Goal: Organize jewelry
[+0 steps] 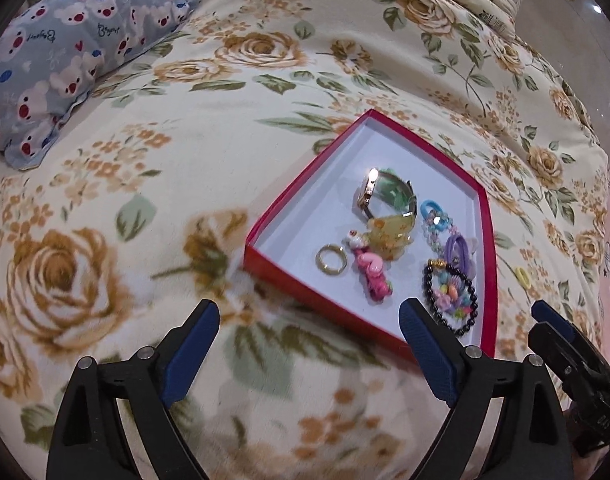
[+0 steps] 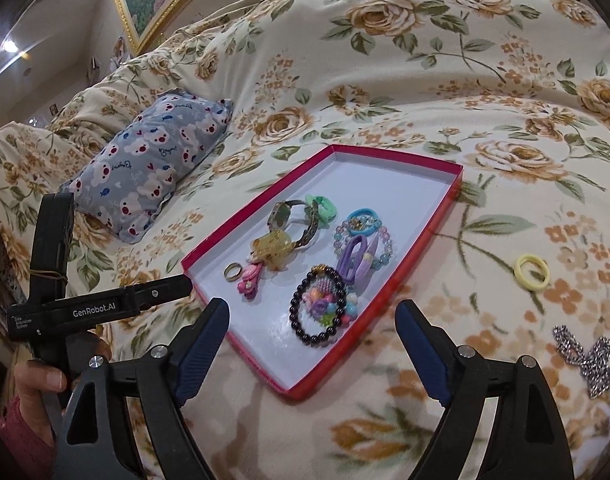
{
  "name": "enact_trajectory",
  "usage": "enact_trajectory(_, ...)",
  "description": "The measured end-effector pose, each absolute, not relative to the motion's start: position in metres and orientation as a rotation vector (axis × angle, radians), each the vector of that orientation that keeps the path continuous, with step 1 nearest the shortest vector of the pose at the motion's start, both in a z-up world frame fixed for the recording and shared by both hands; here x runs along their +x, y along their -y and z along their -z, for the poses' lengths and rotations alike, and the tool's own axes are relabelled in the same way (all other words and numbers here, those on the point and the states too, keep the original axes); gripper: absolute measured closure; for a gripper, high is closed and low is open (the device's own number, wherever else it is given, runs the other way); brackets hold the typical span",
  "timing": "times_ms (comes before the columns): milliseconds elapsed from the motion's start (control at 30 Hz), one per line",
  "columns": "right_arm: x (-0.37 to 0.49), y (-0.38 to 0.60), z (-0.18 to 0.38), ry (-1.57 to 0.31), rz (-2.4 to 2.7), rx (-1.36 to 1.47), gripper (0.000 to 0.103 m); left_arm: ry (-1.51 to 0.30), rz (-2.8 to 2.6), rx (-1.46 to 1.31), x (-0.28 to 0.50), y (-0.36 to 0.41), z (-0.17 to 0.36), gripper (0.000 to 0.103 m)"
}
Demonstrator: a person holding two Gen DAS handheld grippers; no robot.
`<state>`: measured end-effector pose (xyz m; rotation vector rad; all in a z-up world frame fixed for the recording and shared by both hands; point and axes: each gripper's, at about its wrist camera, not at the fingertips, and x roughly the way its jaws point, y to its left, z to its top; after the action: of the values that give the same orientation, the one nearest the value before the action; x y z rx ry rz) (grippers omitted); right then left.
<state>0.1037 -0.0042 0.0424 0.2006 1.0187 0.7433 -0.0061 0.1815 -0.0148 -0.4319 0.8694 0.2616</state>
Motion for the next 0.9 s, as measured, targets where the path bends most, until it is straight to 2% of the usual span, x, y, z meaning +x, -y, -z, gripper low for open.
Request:
enact_trajectory(400,0.094,0.012,-0.051,-1.007,-0.753,0.187,0.011,-0.847,-0.282,-0.394,-0.03,-0.174,0.001,0.01)
enact_trajectory(467,0.097,0.011,-0.061,-0.996,-0.762,0.159,0.009,-0.828,-0.285,-0.346,-0.033,-0.168,-0.007,0.01)
enact_trajectory(533,0.099,0.01,-0.07,-0.981,-0.773,0.134,0.003,-0.796,-0.297,-0.283,-0.037,-0.159,-0.018,0.009)
enact_trajectory(667,0.102,0.007,-0.089,-0.933,-0.784,0.092,0.0,-0.729,-0.319,-0.195,-0.045,-0.143,-0.035,0.001)
enact_trajectory(900,0.095,0.01,-0.071,-0.973,-0.724,0.091,0.0,-0.725,-0.357,-0.162,-0.057,-0.122,-0.028,0.001)
